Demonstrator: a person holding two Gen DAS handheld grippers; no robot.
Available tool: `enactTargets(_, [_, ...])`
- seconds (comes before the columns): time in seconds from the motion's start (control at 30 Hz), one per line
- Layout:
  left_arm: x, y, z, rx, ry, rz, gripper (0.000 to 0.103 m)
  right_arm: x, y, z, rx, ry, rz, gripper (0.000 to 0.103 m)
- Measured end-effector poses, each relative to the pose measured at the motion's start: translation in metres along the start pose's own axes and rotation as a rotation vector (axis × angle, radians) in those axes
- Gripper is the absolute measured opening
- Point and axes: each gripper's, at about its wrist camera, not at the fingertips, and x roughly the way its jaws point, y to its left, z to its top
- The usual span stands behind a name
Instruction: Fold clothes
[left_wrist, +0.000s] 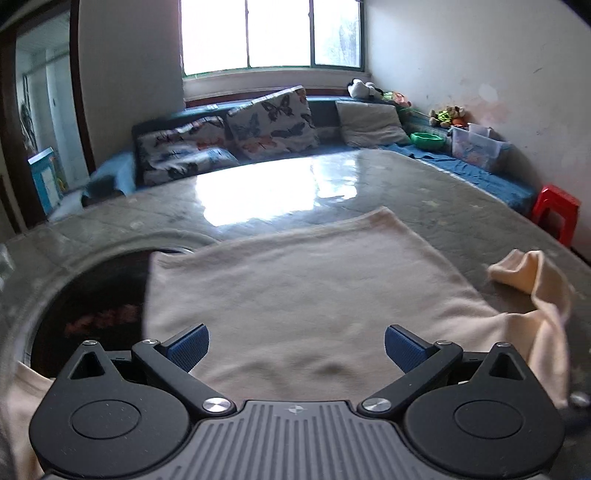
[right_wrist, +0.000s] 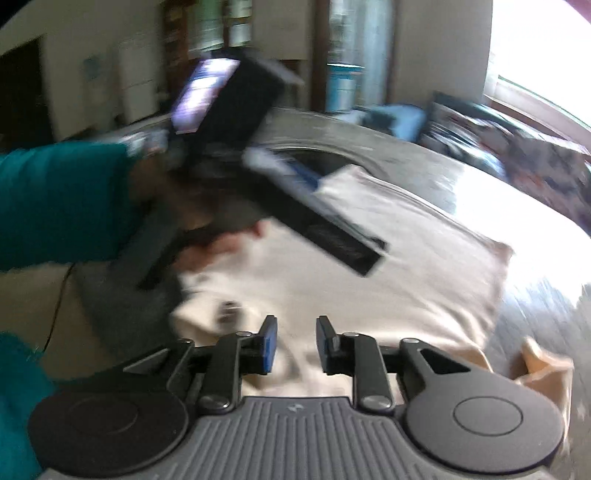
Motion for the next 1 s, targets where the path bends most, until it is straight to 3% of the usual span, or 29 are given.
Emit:
enactTargets(0.13, [0.004,-0.014,-0.003,0.018,0.014,-0.037,0.103,0.003,-0.018,-0.003,0.089,0.013,-0.057,0.029])
enactTargets(0.27, [0.014,-0.023,-0.01,0.042,0.045,-0.034,0.103,-0.007,-0.026,-0.013,0.155,0.035,-0.051,0.033])
enactTargets(0.43, [0.016,-0.019,-0.012,0.023,0.053,-0.024,0.103,-0.017,-0.025,-0.014,0.127,0.033,-0.06,0.035])
enactTargets(0.67, [0.018,-0.011,-0.014,-0.013,0.057,-0.012,0.103,0.005,-0.047,0.008,0.102,-0.026,-0.164,0.038])
enactTargets(0.87, [0.019,-0.008,-0.015,-0.023,0.056,-0.009,0.103,0.006,-0.053,-0.01,0.121,-0.011,-0.151,0.039])
enactTargets(1.0, [0.017,-0.011,-0.01,-0.021,0.08,0.007,0.103,-0.005,-0.053,-0.016,0.136,0.011,-0.167,0.046])
